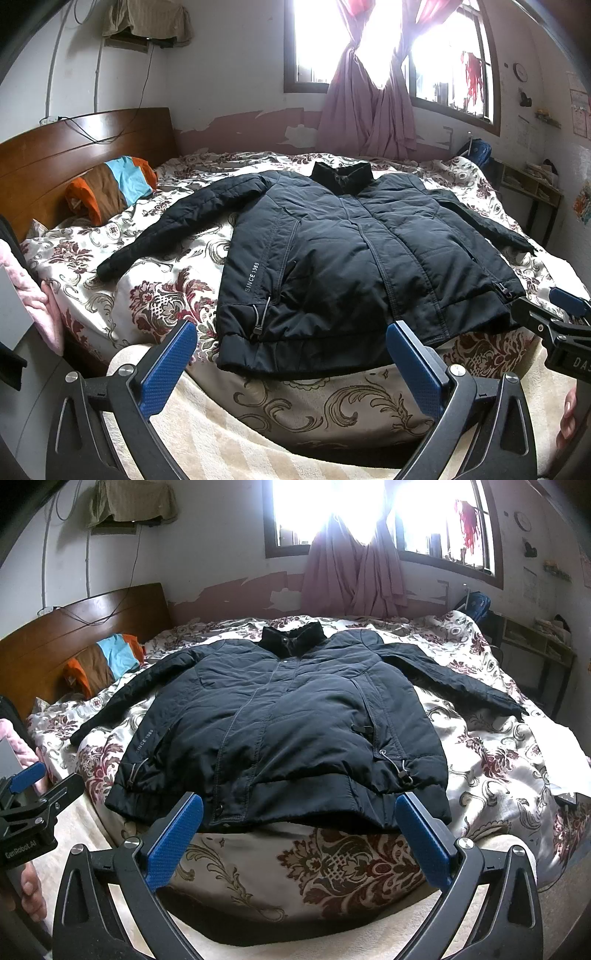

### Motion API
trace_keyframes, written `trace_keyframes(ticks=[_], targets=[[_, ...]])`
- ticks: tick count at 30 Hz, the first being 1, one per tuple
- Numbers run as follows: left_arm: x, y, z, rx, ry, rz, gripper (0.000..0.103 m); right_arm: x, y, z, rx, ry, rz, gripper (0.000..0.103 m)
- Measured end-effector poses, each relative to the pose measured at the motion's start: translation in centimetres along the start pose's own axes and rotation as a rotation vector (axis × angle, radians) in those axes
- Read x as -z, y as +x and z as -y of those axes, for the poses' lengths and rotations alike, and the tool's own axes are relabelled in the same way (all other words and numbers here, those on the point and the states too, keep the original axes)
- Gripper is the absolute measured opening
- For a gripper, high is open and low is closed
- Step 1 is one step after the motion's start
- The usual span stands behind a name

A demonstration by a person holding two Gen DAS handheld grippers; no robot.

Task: Fold large clothes

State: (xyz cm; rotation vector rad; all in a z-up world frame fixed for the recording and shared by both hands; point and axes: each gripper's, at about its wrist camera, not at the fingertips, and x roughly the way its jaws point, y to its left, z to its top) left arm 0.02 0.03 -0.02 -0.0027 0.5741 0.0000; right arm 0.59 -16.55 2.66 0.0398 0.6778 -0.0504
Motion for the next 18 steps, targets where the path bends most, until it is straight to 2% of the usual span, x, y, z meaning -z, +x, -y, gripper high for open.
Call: trace_keyframes(ticks=[18], targets=[[-0.02, 0.24, -0.05, 0.000, -0.001, -0.001, 0.103, -0.02, 0.04, 0.15, -0.003, 0.004, -0.001, 0.102]])
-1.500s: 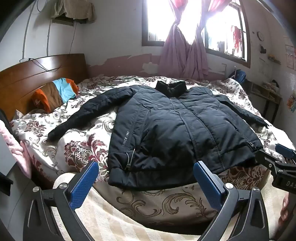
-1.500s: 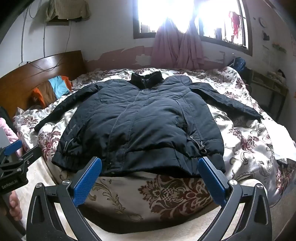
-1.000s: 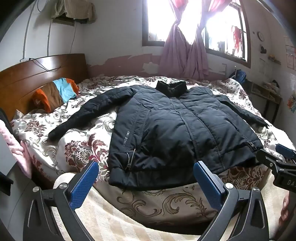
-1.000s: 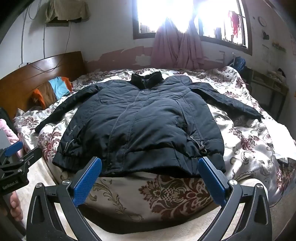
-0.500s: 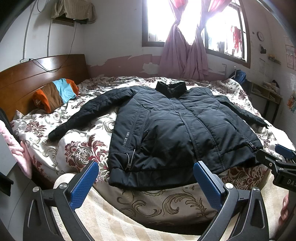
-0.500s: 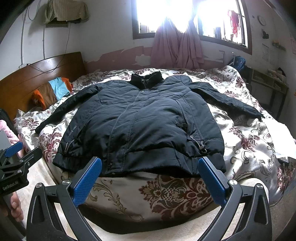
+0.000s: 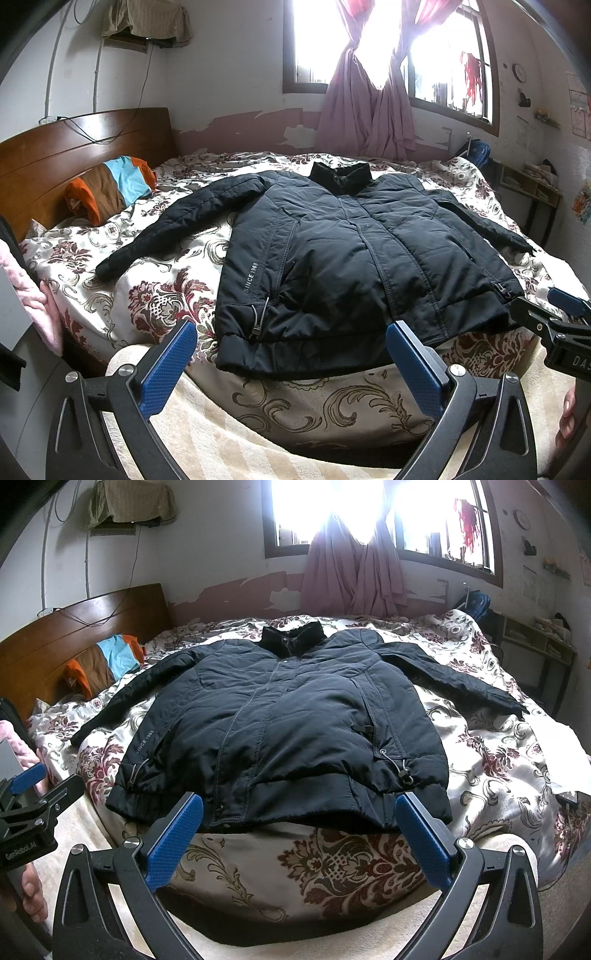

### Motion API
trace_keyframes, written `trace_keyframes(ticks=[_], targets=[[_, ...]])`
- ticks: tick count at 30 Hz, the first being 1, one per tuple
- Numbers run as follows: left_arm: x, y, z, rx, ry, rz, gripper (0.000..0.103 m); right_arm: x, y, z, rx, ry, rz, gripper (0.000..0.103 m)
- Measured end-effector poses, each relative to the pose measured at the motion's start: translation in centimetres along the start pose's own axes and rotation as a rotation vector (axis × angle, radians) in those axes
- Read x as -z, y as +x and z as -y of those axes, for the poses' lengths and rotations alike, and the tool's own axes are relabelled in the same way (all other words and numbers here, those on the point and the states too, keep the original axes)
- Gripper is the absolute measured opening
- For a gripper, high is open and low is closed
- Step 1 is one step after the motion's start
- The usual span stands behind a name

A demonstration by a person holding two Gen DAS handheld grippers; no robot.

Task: Fold large clothes

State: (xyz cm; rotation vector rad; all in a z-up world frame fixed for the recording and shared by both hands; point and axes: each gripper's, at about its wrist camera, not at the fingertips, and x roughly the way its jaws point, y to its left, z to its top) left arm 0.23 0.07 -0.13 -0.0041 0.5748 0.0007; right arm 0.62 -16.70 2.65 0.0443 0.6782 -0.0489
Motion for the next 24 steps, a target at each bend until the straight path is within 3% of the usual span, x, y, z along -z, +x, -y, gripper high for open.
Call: trace_keyframes(ticks=[24], targets=[[0.02, -0.24, 0.04, 0.000, 0.000, 0.001, 0.103, 0.03, 0.13, -0.02, -0.002, 0.002, -0.002, 0.102]])
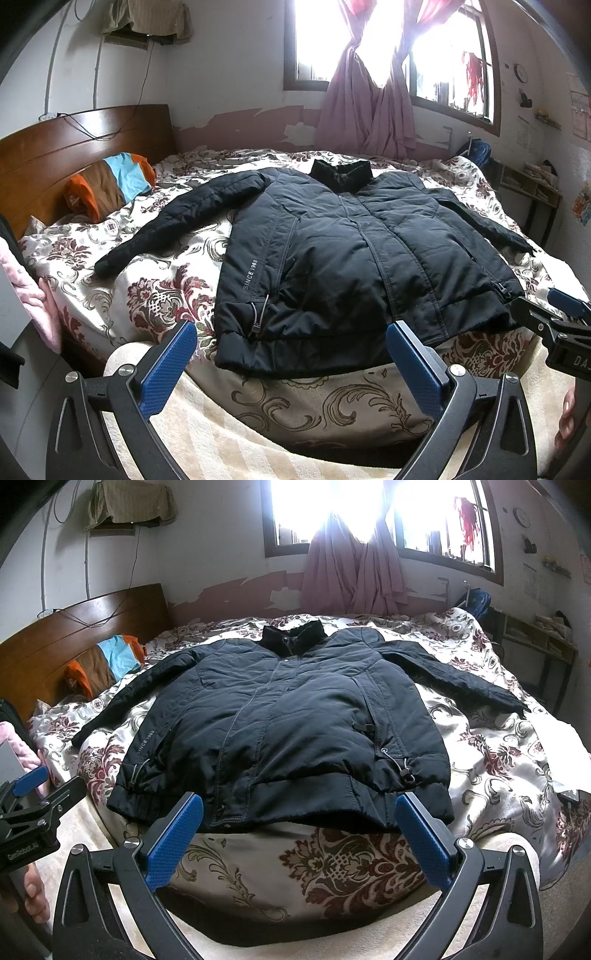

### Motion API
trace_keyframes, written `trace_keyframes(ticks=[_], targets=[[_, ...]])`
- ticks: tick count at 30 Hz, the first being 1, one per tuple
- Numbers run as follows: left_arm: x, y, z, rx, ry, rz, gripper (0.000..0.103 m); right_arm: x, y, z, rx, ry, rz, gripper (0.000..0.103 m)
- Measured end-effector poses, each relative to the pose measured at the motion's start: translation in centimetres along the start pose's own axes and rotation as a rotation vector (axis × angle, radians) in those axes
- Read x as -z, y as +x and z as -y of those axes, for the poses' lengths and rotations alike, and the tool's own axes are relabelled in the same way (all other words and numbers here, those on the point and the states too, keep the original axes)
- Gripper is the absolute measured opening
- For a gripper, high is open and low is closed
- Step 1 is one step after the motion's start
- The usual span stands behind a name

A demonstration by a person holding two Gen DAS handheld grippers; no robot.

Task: Fold large clothes

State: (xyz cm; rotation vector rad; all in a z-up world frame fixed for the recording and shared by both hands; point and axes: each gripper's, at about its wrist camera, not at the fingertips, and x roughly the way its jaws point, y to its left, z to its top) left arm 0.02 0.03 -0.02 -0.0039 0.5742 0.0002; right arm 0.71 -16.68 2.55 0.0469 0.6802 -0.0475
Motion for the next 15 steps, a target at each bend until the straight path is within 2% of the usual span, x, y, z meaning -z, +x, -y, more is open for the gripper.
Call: trace_keyframes(ticks=[15], targets=[[0.55, -0.16, 0.31, 0.011, 0.000, -0.010, 0.103, 0.03, -0.06, 0.22, -0.001, 0.004, -0.001, 0.102]])
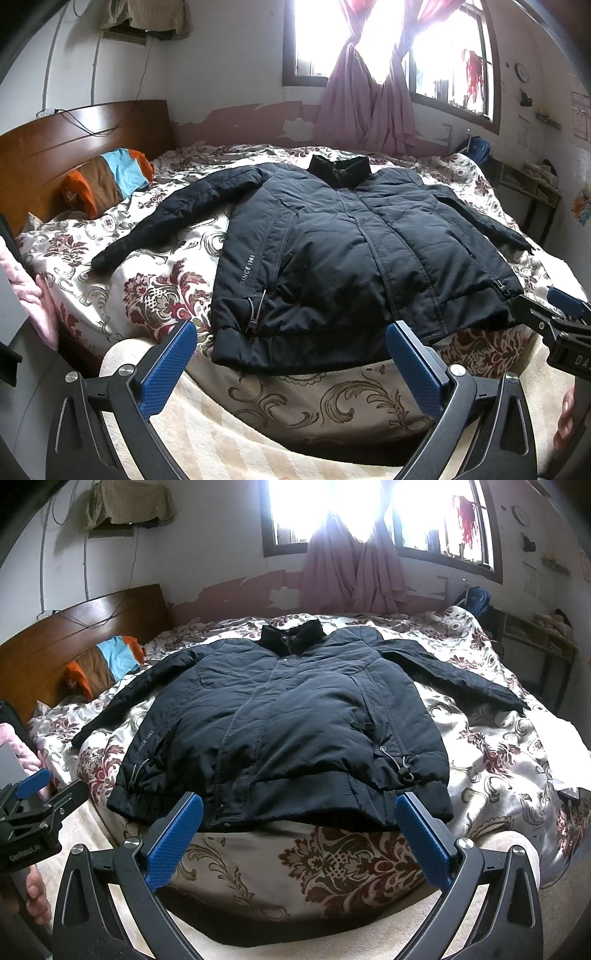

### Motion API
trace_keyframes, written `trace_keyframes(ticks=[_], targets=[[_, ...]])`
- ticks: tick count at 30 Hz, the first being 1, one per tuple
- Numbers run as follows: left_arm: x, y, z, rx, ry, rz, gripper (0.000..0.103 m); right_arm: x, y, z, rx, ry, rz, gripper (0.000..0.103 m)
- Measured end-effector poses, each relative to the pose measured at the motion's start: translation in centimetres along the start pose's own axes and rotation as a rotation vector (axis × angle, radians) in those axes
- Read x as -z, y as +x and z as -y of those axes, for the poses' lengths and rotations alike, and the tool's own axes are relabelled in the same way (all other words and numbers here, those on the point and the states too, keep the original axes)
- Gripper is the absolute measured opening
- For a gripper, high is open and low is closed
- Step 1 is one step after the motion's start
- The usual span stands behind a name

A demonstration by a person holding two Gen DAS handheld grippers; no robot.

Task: Fold large clothes

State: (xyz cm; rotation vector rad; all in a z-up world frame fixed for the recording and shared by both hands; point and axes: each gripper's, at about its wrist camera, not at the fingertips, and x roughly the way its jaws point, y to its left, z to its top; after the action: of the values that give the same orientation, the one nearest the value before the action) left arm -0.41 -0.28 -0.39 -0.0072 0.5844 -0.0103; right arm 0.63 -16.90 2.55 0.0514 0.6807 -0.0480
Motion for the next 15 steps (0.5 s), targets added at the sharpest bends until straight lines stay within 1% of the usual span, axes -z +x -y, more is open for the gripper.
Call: trace_keyframes(ticks=[9, 15], targets=[[0.01, 0.46, 0.24, 0.021, 0.009, -0.021, 0.103, 0.29, 0.06, 0.14, -0.003, 0.005, -0.004, 0.102], [-0.22, 0.89, 0.56, 0.030, 0.017, -0.059, 0.103, 0.22, 0.18, 0.83, -0.006, 0.021, -0.014, 0.102]])
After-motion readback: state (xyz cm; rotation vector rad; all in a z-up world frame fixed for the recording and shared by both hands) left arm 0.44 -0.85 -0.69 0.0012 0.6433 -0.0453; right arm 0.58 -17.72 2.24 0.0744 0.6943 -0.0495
